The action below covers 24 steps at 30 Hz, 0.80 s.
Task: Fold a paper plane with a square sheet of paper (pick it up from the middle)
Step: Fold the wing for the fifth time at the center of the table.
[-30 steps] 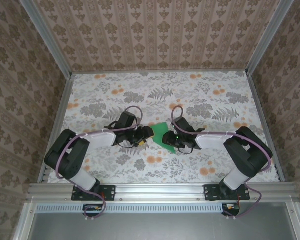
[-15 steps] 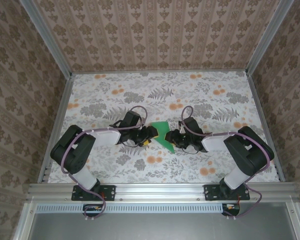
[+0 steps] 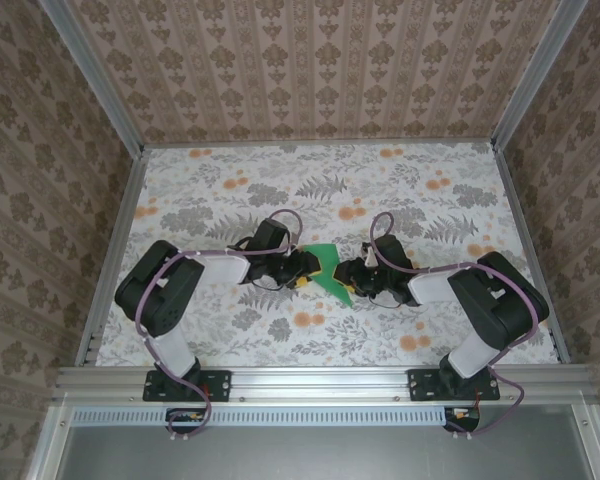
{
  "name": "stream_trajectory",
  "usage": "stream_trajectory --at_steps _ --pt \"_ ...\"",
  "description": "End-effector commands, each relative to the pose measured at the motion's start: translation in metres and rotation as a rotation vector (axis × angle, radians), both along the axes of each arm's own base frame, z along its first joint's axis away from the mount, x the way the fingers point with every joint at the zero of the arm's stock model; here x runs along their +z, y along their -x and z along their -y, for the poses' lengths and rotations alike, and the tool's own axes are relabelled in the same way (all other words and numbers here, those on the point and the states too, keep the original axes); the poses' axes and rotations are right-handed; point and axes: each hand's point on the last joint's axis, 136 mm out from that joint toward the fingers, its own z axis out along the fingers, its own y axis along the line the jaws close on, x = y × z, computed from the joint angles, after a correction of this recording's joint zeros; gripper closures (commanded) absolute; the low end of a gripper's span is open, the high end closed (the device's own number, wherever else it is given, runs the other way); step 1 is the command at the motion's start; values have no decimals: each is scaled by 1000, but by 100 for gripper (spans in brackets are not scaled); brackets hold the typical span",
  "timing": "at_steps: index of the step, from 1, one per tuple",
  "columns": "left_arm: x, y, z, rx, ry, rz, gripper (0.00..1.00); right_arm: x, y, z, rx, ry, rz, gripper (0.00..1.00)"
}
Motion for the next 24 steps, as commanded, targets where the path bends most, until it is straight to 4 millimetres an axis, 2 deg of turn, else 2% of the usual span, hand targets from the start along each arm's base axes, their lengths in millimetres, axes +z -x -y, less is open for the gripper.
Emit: stream_trajectory --at_steps 1,5,9,11,14,17,20,24 --pt "8 -3 14 -17 57 4 62 -15 8 9 -7 17 -52 61" --pt "12 -3 17 -17 82 9 79 -7 3 6 28 21 0 56" --pt "14 -2 17 -11 78 9 93 8 -1 8 101 105 116 48" --pt "15 -1 17 -7 73 6 96 16 -1 10 141 169 199 42" --pt "16 -2 16 4 68 3 98 28 3 9 219 289 331 39" --pt "18 -2 16 12 60 4 98 28 8 10 280 455 445 40" --pt "19 -1 15 14 53 0 99 35 8 11 310 584 568 45" --pt "20 -1 15 14 50 -9 99 33 12 4 380 668 692 46"
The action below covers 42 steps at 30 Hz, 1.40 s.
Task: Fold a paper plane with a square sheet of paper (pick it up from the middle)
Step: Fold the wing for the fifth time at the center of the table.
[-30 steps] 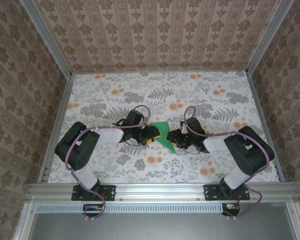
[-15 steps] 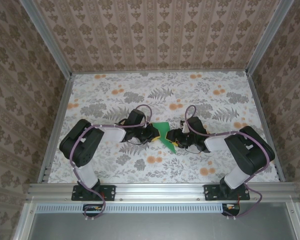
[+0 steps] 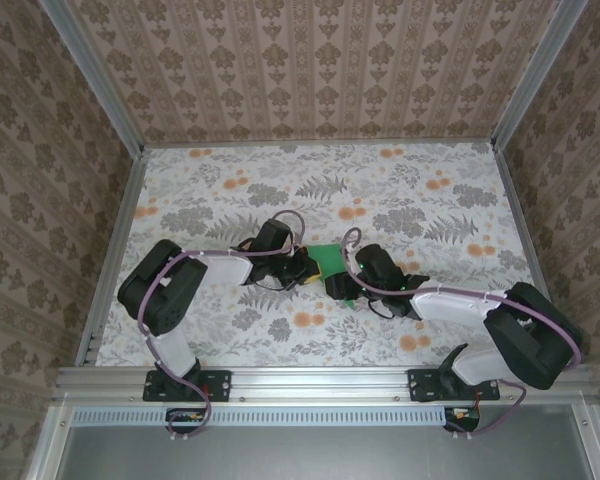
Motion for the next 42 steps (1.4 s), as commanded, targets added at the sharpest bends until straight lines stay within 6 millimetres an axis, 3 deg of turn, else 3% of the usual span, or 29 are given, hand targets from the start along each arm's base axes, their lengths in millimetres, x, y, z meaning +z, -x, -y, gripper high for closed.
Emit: stream_trajectory --at_steps 1,10,13,24,31,37,42 --pt "17 -4 5 9 16 16 99 -4 -7 10 51 181 177 46" --pt "23 -5 6 16 27 6 99 -22 -8 -13 140 357 273 54" --pt "25 -4 7 16 33 6 100 -27 -12 -11 109 392 301 58" --pt "25 -4 2 32 19 -4 100 -25 -22 -17 87 384 353 71" --pt "19 -3 -7 52 -13 -21 99 -19 -19 -23 116 349 355 71" --pt "16 -3 -8 54 -19 -33 99 -15 -19 -27 124 337 356 63" --pt "15 -2 -9 53 -24 -38 99 -12 -19 -27 122 331 365 71"
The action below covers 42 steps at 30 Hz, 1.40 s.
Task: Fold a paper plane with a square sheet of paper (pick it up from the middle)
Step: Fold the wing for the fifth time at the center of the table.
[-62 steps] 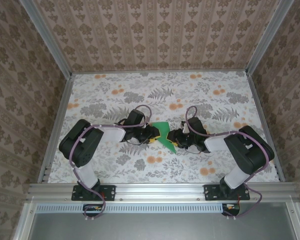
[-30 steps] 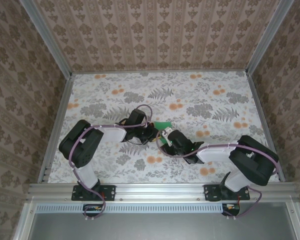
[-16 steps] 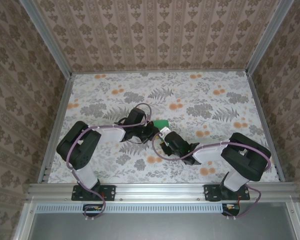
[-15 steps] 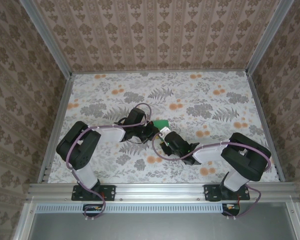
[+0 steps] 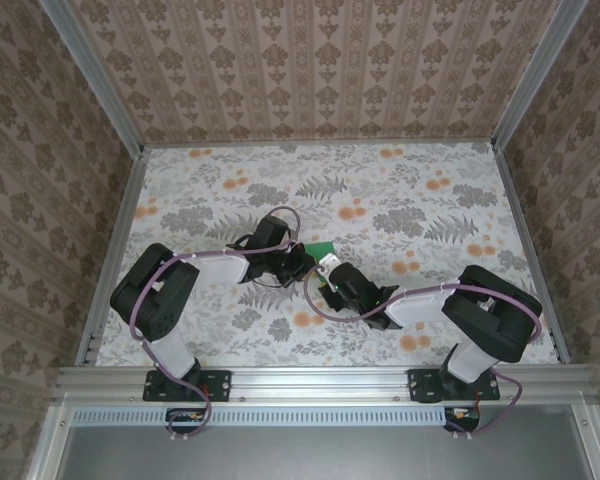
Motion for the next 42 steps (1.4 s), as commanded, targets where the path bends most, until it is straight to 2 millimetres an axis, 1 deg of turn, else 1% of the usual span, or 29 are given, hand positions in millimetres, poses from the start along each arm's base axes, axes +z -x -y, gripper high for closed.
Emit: stream_trajectory --at_steps 1,5,10,18,27,30,34,37,40,42 --pt "2 4 -3 4 -9 -32 99 21 -7 -11 9 -50 45 72" --pt "1 3 -4 5 -17 -37 98 23 -7 -12 13 -54 46 70" --pt "-2 4 -5 6 -28 -49 99 30 -9 -16 20 -57 60 65" --pt "-4 5 -6 6 -37 -56 98 30 -10 -20 32 -51 65 68" --pt "-8 6 -6 2 -46 -74 98 35 -12 -24 44 -53 71 65" --pt "-8 6 -5 -1 -43 -77 98 33 -12 -26 56 -42 64 61" --pt "-7 5 -4 -2 -40 -75 98 30 -10 -29 71 -27 57 61" --pt "-4 4 -4 -3 -33 -69 98 28 -8 -31 82 -10 53 59" --pt "-2 4 -4 0 -32 -63 98 27 -4 -30 84 7 44 57" --pt "-2 3 -7 6 -42 -57 98 27 0 -24 77 11 31 54"
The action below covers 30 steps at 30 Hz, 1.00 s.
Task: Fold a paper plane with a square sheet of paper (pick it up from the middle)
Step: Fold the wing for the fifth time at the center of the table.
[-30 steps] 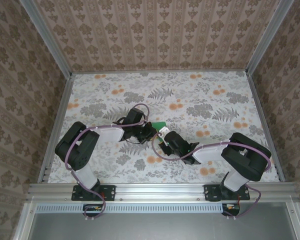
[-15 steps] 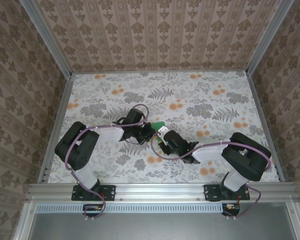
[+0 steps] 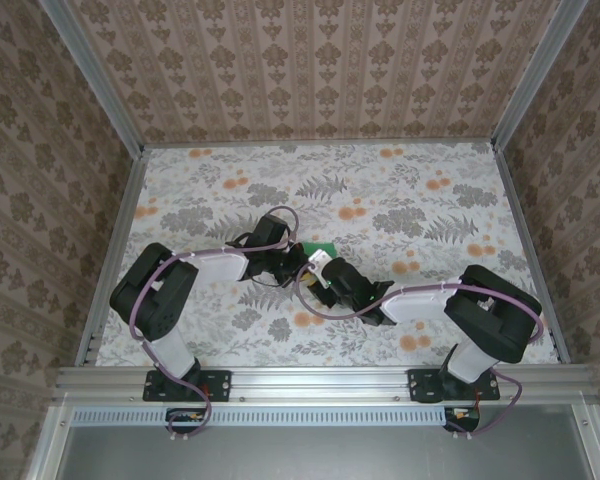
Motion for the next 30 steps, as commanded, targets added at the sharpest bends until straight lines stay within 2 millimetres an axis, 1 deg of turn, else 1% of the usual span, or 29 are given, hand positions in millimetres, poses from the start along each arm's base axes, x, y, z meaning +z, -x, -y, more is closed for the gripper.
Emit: stream_trajectory --at_steps 1,5,8,11,19,22,24,30 --pt "0 3 -4 -2 -20 -22 98 6 6 5 0 9 -10 53" --pt "-1 3 -8 5 -22 -22 98 13 16 18 -25 -15 -23 45" --pt "1 3 -7 6 -14 -20 98 19 21 19 -14 -31 -30 45" --pt "3 2 -5 4 -9 -16 98 19 20 17 -1 -25 -25 46" --pt "9 2 -5 4 1 -11 98 -2 16 1 27 45 -23 49" --pt "11 3 -4 3 5 -10 98 -6 11 -2 11 50 -9 51" --pt "11 3 -5 4 3 -11 98 -7 6 -2 -9 53 8 53" --pt "11 4 -6 7 3 -17 98 -9 -6 1 -49 79 56 64"
